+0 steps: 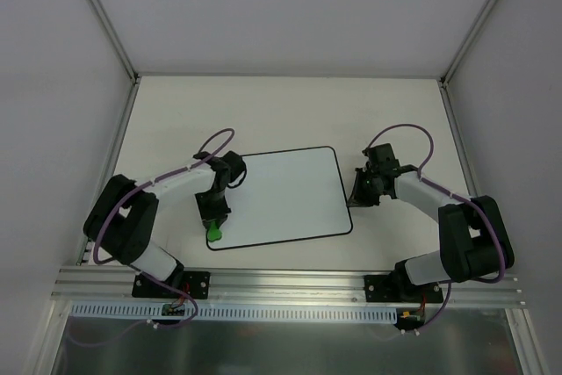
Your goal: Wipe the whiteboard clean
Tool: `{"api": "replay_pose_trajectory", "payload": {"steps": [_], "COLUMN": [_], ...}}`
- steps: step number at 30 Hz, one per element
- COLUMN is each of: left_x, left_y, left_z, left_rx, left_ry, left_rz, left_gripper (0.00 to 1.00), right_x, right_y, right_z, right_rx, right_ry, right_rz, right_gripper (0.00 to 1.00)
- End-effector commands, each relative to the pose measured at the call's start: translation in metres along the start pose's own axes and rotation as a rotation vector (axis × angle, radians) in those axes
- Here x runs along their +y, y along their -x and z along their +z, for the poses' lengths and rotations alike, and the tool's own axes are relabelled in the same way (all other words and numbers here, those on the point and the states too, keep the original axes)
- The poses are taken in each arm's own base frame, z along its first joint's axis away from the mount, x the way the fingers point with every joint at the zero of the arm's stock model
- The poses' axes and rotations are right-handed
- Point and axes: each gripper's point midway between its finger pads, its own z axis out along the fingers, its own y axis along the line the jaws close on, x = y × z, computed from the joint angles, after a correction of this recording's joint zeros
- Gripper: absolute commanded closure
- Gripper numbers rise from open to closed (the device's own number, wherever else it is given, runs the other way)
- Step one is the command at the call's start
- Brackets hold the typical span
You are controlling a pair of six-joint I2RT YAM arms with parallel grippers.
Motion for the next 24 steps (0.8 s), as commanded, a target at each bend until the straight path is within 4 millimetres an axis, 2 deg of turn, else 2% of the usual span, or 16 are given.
{"api": "replay_pose_trajectory", "payload": {"steps": [1,3,5,6,7,9,10,12,13,16,19,21,23,24], "left_x": [-0.013,-0.033,-0.065,-0.076,-0.102,-0.125,-0.147,-0.166,-0.181,-0.199,-0.203,-0.201,-0.189,-0.184], "left_y": [0.016,0.019,0.025,0.021,0.018,0.008,0.003,-0.012,-0.019,-0.030,-0.032,-0.024,-0.011,-0.002], "left_z": [-0.002,-0.001,-0.009,-0.002,-0.008,-0.002,-0.008,-0.004,-0.011,-0.019,-0.031,-0.044,-0.046,-0.056], "left_rx": [-0.066,-0.063,-0.069,-0.044,-0.043,-0.013,-0.024,0.019,0.011,0.023,0.011,-0.029,-0.057,-0.076], "left_ry": [0.075,0.072,0.011,0.016,-0.051,-0.073,-0.122,-0.151,-0.188,-0.235,-0.273,-0.296,-0.286,-0.306], "left_rz": [0.096,0.159,0.198,0.230,0.267,0.308,0.338,0.373,0.401,0.425,0.431,0.425,0.394,0.371], "left_gripper": [1.00,1.00,1.00,1.00,1.00,1.00,1.00,1.00,1.00,1.00,1.00,1.00,1.00,1.00], "right_x": [-0.006,-0.008,-0.011,-0.011,-0.013,-0.015,-0.016,-0.018,-0.020,-0.023,-0.025,-0.025,-0.026,-0.026], "right_y": [0.001,0.001,0.001,0.002,0.002,0.002,0.004,0.004,0.004,0.003,0.003,0.004,0.005,0.005], "right_z": [0.000,0.000,0.000,-0.001,-0.002,-0.003,-0.004,-0.004,-0.005,-0.004,-0.004,-0.005,-0.004,-0.005], "right_rx": [-0.021,-0.024,-0.028,-0.034,-0.038,-0.042,-0.050,-0.050,-0.052,-0.050,-0.047,-0.051,-0.053,-0.054], "right_ry": [-0.026,-0.033,-0.044,-0.046,-0.051,-0.055,-0.059,-0.063,-0.066,-0.077,-0.084,-0.089,-0.091,-0.092], "right_rz": [-0.012,-0.012,-0.012,-0.012,-0.008,-0.004,0.001,0.006,0.011,0.015,0.016,0.016,0.013,0.014], "right_gripper": [1.00,1.00,1.00,1.00,1.00,1.00,1.00,1.00,1.00,1.00,1.00,1.00,1.00,1.00]}}
